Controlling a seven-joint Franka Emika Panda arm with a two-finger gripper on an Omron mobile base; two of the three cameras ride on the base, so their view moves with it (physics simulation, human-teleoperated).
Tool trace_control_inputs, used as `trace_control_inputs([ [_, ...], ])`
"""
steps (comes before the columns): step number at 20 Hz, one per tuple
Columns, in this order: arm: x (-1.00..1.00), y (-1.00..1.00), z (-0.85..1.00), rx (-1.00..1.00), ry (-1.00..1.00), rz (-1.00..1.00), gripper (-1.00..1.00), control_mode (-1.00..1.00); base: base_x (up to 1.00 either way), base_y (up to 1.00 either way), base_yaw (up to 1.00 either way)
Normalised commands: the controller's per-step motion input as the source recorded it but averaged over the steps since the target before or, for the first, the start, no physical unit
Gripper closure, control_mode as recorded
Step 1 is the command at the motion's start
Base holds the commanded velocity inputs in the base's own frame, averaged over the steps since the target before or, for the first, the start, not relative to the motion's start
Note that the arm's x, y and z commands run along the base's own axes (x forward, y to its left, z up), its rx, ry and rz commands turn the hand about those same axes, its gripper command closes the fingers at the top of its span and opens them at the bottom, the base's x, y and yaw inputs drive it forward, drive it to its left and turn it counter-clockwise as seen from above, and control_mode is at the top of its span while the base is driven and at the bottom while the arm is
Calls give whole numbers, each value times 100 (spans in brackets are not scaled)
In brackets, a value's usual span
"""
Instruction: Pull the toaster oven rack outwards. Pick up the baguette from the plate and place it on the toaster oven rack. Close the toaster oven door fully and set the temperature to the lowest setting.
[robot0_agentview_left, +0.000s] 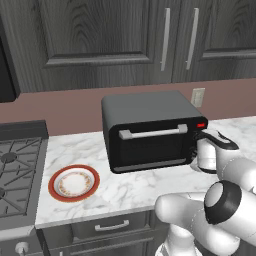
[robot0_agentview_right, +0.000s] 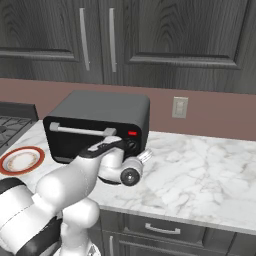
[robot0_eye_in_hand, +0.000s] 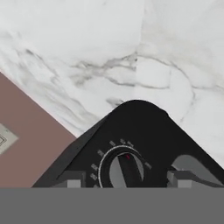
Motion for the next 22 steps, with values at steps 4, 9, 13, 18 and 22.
trace_control_inputs([
  [4, 25, 13, -20, 0, -3, 0, -100, -100, 0, 0, 0],
  [9, 31, 29, -28, 0, -1, 0, 100, -100, 0, 0, 0],
  [13, 18, 30, -29, 0, -4, 0, 100, -100, 0, 0, 0],
  [18, 9, 22, -23, 0, -7, 0, 100, -100, 0, 0, 0],
  [22, 0, 18, -33, 0, -9, 0, 100, -100, 0, 0, 0],
])
